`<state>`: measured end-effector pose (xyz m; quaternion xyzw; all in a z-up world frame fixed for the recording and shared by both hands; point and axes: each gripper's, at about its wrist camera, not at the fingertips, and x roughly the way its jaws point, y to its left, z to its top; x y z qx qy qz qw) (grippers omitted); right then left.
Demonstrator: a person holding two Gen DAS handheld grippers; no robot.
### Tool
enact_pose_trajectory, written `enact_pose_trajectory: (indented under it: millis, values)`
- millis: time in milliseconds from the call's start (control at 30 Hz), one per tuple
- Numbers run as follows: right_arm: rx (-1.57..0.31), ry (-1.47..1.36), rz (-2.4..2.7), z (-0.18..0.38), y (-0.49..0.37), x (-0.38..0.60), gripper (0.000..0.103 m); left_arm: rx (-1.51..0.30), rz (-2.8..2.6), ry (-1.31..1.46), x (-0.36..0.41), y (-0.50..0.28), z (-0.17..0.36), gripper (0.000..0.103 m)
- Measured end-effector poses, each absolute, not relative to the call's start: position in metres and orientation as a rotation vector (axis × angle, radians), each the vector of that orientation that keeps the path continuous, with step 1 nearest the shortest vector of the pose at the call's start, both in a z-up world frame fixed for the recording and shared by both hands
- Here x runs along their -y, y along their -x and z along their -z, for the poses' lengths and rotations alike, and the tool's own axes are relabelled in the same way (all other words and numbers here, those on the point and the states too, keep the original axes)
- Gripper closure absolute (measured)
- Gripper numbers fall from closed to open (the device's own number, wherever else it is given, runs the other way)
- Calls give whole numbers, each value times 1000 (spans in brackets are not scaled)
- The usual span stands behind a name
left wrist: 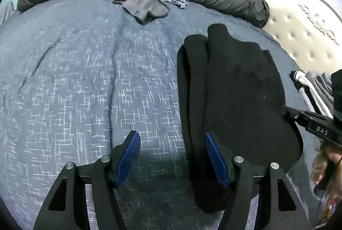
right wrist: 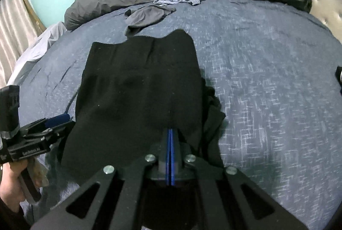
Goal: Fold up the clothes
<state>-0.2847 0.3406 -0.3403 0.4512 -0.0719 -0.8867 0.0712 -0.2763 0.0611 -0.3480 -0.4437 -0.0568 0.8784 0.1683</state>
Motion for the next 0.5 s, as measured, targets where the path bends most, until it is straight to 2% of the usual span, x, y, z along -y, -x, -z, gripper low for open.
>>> enact_pose_trajectory:
  millis: [133,233,333,367,400,467,500]
  values:
    - [273,-1317,2740,322,271,-357,103,142,-2560,1264,-51,270,343,36]
    - [373,-1309,2730,313,265,-371,99,239,-2529,1272,-36,266,342,36]
    - [460,-1351,2669,313,263,-377,79,330,-2462,1297,-31,263,342,34]
    - [503,-1354,2650,314,261,-379,67,348,-2444,1306,-31,262,343,34]
    - [549,-1353,2631,314,258,-381,61,362,-2429,1314,-32,261,344,33]
    - [632,-1351,2595,317,253,-385,43,360,-2405,1323,-38,257,345,32]
    - [662,-1355,2578,319,249,-385,39,362,-2390,1326,-41,256,346,32]
